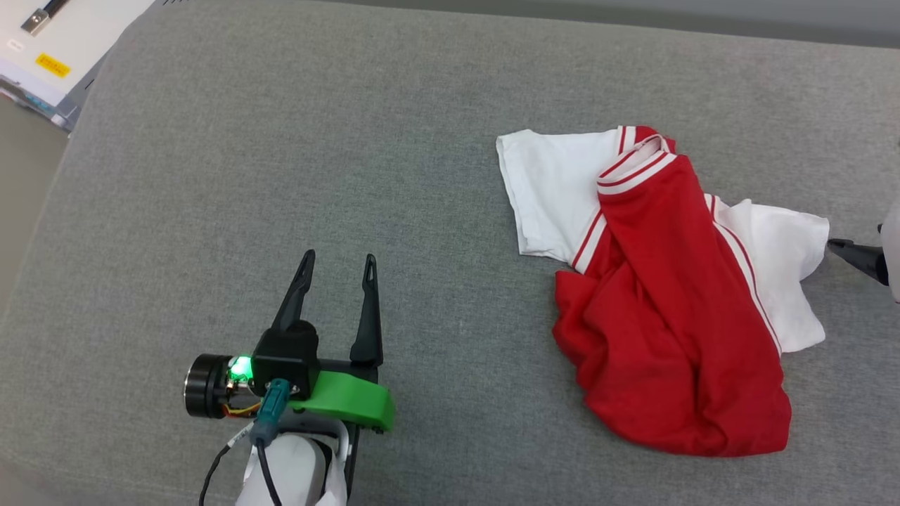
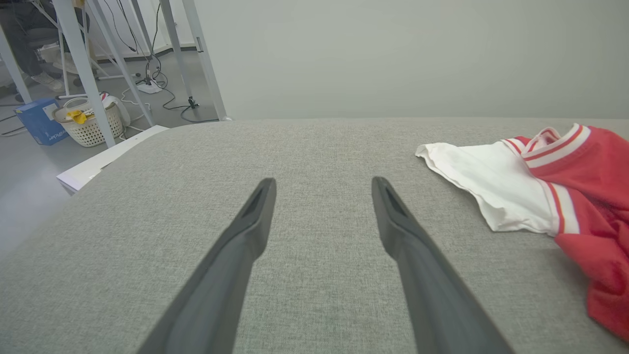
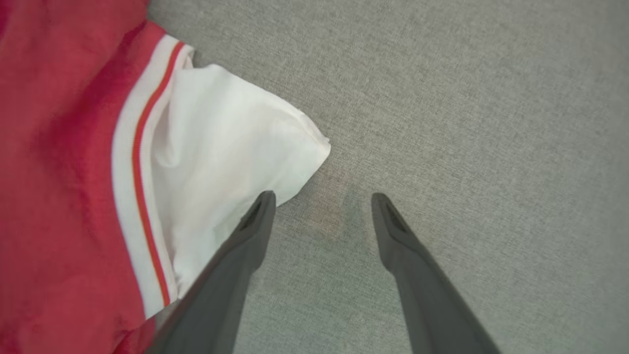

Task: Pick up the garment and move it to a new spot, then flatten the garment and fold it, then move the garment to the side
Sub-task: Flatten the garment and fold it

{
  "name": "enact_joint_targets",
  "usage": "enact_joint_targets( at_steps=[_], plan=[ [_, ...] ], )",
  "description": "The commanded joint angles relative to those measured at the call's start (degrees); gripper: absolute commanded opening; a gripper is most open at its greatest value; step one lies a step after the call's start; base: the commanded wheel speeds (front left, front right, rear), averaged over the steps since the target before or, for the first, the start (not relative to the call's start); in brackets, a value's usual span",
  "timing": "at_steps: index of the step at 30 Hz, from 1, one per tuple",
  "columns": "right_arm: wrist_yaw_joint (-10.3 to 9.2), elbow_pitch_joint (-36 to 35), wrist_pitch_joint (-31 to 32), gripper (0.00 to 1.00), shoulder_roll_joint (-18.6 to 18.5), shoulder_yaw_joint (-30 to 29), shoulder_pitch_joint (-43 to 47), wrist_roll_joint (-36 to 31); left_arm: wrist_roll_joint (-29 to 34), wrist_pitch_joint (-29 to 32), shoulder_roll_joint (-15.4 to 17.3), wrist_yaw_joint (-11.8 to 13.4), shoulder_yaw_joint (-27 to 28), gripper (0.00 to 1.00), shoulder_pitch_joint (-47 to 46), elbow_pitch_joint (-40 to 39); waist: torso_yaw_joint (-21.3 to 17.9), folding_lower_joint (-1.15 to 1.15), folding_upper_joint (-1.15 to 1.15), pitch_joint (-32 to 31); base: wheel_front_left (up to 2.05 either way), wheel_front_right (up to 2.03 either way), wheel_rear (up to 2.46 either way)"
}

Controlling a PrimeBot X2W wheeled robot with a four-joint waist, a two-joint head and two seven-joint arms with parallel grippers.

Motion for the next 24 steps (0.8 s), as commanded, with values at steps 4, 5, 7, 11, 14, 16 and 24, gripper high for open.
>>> enact_joint_targets(
  at_steps=[4, 5, 7, 11, 14, 16, 24],
  plan=[
    [-0.04, 4.2, -1.1, 1.00, 2.5, 1.8, -1.6, 1.6, -0.5, -0.3, -0.3, 1.3, -1.0, 1.00, -2.0, -0.4, 2.4, 0.00, 0.24, 3.8, 0.00, 0.00, 0.00],
    [-0.04, 5.3, -1.5, 1.00, 3.2, 2.3, -1.4, 2.2, -0.6, -0.3, -0.3, 1.5, -1.2, 1.00, -2.1, -0.4, 2.6, 0.00, 0.24, 4.0, 0.00, 0.00, 0.00],
    [-0.04, 6.8, -2.1, 1.00, 4.1, 3.8, -0.5, 3.1, -0.8, -0.3, -0.3, 1.8, -1.6, 1.00, -2.3, -0.4, 2.8, 0.00, 0.24, 4.2, 0.00, 0.00, 0.00],
    [-0.04, 8.0, -3.5, 1.00, 4.5, 7.7, 1.0, 3.8, -0.9, -0.3, -0.3, 2.4, -1.8, 1.00, -2.3, -0.2, 2.6, 0.00, 0.24, 3.9, 0.00, 0.00, 0.00],
    [-0.04, 8.4, -5.7, 0.15, 4.0, 9.6, 0.5, 3.9, -0.7, -0.3, -0.3, 2.5, -1.6, 1.00, -2.1, 0.2, 1.9, 0.00, 0.24, 3.1, 0.00, 0.00, 0.00],
    [-0.04, 8.4, -7.2, 0.00, 3.6, 10.3, -0.2, 4.3, -0.6, -0.3, -0.3, 2.4, -1.4, 1.00, -2.0, 0.4, 1.3, 0.00, 0.24, 2.3, 0.00, 0.00, 0.00],
    [-0.04, 7.6, -15.5, 0.00, -2.8, 10.0, -1.9, 5.5, -0.3, -0.3, -0.3, 1.9, -0.9, 1.00, 0.0, 1.5, -0.3, 0.00, 0.24, -2.5, 0.00, 0.00, 0.00]
  ],
)
